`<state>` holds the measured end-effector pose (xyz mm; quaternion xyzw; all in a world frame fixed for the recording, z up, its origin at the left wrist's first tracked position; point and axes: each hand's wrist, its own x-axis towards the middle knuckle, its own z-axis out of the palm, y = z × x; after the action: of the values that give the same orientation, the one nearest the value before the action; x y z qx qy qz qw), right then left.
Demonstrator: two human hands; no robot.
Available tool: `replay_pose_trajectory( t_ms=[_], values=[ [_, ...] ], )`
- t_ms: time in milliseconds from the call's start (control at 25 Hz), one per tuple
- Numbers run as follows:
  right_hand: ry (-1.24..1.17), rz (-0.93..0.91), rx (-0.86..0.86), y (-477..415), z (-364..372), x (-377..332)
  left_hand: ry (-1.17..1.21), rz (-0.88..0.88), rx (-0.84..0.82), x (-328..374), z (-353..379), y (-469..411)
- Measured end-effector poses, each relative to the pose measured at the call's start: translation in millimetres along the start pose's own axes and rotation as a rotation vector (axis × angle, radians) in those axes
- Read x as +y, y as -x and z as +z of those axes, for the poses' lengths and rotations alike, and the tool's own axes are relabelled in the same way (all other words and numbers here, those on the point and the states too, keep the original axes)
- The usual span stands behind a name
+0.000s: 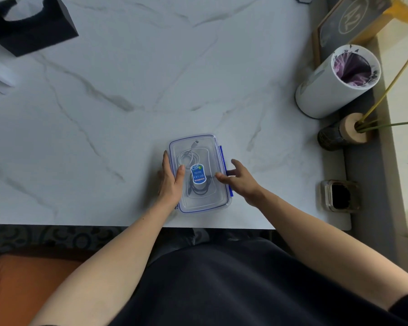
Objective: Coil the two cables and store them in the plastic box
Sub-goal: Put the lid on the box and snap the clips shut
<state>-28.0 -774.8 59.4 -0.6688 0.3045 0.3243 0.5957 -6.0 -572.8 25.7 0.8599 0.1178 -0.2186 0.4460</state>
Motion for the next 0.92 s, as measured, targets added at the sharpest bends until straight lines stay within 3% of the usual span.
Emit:
replay_pose_trajectory(
  t_ms=[80, 200, 280, 560, 720, 920],
  values=[
    [0.044, -0.001, 0.046, -4.0, -4.5, -3.1, 0.065, -0.116, 0.004, -2.2, -1.6, -0.3],
    [0.23, -0.166, 0.152, -4.7, 4.4, -0.8, 0.078, -0.238, 0.057, -4.6, -4.4, -1.4],
    [0.357, -0.233, 0.231, -4.6, 13.7, 4.0, 0.08, -0.198, 0.105, -4.0, -1.7, 0.2],
    [0.417, -0.187, 0.346, -2.0, 30.9, 1.1, 0.059, -0.147, 0.114, 6.7, 5.6, 7.5],
    [0.277, -0.169, 0.335, -2.0, 30.3, 0.9, 0.193, -0.152, 0.144, 0.4, 4.2, 5.0],
    [0.035, -0.108, 0.168, 1.6, 10.5, 3.0, 0.363, -0.177, 0.056, -5.9, -1.5, 3.1]
  ],
)
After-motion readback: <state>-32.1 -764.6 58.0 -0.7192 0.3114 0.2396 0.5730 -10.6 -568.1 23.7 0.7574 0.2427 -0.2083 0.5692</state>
